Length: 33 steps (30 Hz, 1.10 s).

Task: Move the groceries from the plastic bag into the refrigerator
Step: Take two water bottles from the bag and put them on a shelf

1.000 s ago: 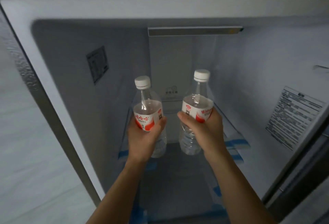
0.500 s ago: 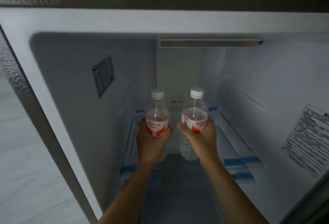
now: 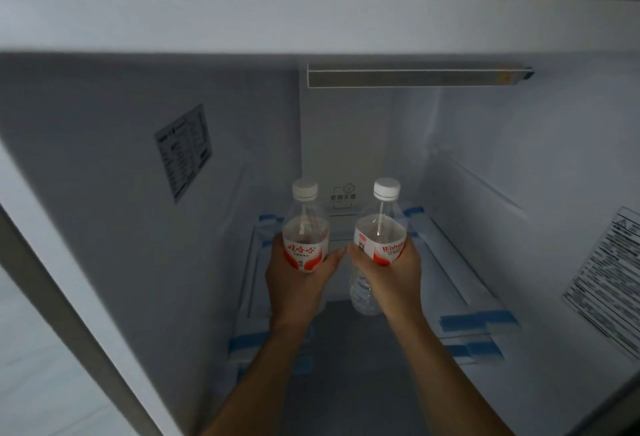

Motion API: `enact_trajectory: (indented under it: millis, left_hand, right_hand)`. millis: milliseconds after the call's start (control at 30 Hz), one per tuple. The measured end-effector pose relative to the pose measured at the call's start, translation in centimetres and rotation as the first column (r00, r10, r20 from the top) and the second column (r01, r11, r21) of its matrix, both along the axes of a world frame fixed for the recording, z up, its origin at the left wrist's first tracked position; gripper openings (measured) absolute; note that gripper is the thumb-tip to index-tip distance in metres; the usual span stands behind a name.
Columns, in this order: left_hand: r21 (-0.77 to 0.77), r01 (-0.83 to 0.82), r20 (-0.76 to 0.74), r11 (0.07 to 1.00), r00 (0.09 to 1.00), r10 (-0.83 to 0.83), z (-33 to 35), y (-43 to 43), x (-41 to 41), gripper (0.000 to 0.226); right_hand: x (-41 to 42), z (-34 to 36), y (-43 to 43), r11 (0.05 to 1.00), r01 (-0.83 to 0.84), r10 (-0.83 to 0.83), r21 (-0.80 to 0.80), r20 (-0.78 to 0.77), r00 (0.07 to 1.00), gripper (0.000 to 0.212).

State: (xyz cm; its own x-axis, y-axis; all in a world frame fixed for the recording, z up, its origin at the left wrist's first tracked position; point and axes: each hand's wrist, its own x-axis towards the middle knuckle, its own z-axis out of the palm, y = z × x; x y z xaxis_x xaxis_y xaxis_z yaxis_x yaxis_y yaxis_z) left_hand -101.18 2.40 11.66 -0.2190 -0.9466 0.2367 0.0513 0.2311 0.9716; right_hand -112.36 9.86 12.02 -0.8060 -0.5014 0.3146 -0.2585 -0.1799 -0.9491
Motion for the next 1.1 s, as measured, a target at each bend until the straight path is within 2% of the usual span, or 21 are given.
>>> enact_trajectory:
  millis: [233,333,400,467,500,533,633,800,933,1100]
  left_hand:
    - [-0.029,0.067,0.068,0.997,0.996,-0.065,-0.2,-0.4,0.1,0.081]
    - [-0.048,0.126,0.167,0.991,0.979,-0.117,-0.8,-0.6,0.7,0.085]
    - [-0.025,0.147,0.254,0.989,0.958,-0.136,-1.6,-1.0,1.3,0.063]
    - [-0.063,0.154,0.375,0.986,0.919,-0.119,-2.5,-1.1,2.0,0.029]
    - [-0.104,0.145,0.405,0.984,0.91,-0.091,-2.9,-1.0,2.4,0.022]
    - [-0.134,0.127,0.42,0.983,0.906,-0.06,-3.2,-0.9,2.6,0.025]
    - [-0.166,0.091,0.445,0.982,0.896,-0.008,-3.0,-0.8,2.4,0.032]
    - [-0.208,0.007,0.434,0.978,0.897,0.086,-3.5,-3.1,0.2,0.067]
    - [-0.251,-0.027,0.392,0.968,0.911,0.128,-3.5,-4.8,-1.4,0.07]
    - [-0.257,-0.035,0.387,0.966,0.912,0.136,-3.4,-6.7,-3.2,0.071]
  right_hand:
    - [-0.6,0.0,-0.5,0.997,-0.07,0.071,0.03,-0.035,0.997,0.042]
    - [-1.3,-0.8,0.5,0.978,-0.195,0.2,0.069,-0.066,0.978,0.069]
    - [-1.8,-2.0,1.8,0.955,-0.252,0.275,0.156,-0.144,0.951,0.086]
    - [-2.2,-3.4,3.1,0.926,-0.146,0.255,0.348,-0.291,0.922,0.094]
    - [-2.4,-4.0,3.5,0.904,-0.057,0.228,0.423,-0.365,0.903,0.093]
    - [-2.5,-4.5,3.7,0.886,0.012,0.204,0.464,-0.413,0.888,0.088]
    - [-2.9,-5.0,3.2,0.856,0.093,0.169,0.509,-0.445,0.879,0.07]
    - [-4.1,-4.4,0.5,0.852,0.071,0.183,0.518,-0.421,0.888,0.071]
    - [-5.4,-4.4,-2.5,0.86,0.039,0.185,0.509,-0.382,0.905,0.073]
    - [-5.8,-4.3,-5.2,0.864,0.103,0.133,0.493,-0.42,0.898,0.072]
